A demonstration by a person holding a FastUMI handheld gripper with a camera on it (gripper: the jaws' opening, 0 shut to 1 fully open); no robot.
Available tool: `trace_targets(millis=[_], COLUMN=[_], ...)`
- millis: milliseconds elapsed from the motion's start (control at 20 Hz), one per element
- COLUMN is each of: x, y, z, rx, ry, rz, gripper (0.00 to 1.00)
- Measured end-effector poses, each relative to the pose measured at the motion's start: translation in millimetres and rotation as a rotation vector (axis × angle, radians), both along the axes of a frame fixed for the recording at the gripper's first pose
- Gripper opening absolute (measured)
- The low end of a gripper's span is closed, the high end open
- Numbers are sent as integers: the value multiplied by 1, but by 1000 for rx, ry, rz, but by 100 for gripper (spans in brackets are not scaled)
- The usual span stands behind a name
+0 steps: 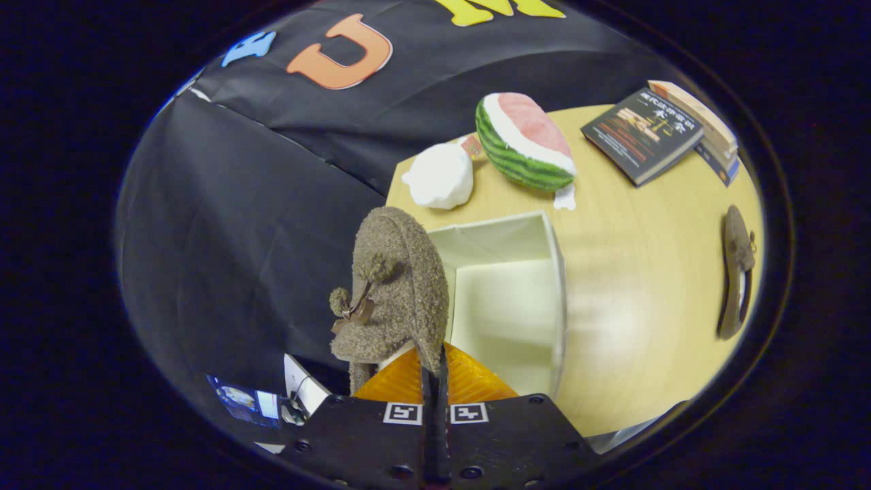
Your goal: Open the storage box then place both shoes into the box .Put the left shoe in first, then the right shoe, with the right side of both shoes facing outward in a uniform manner.
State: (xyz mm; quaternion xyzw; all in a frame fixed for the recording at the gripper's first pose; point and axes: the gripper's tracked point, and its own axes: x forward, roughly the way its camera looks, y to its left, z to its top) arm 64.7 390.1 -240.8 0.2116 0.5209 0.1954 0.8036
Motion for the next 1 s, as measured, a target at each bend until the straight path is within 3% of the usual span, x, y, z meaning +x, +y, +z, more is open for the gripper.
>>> trace_targets(millis=[450, 600, 800, 1000], x=[24, 27, 25, 20], y=[25, 30, 29, 31], z=[-89, -117, -139, -130], rx=[-247, -368, -376, -342], ry=[143, 153, 195, 173], rz=[-192, -148, -129, -34], gripper=[1, 1, 5, 27])
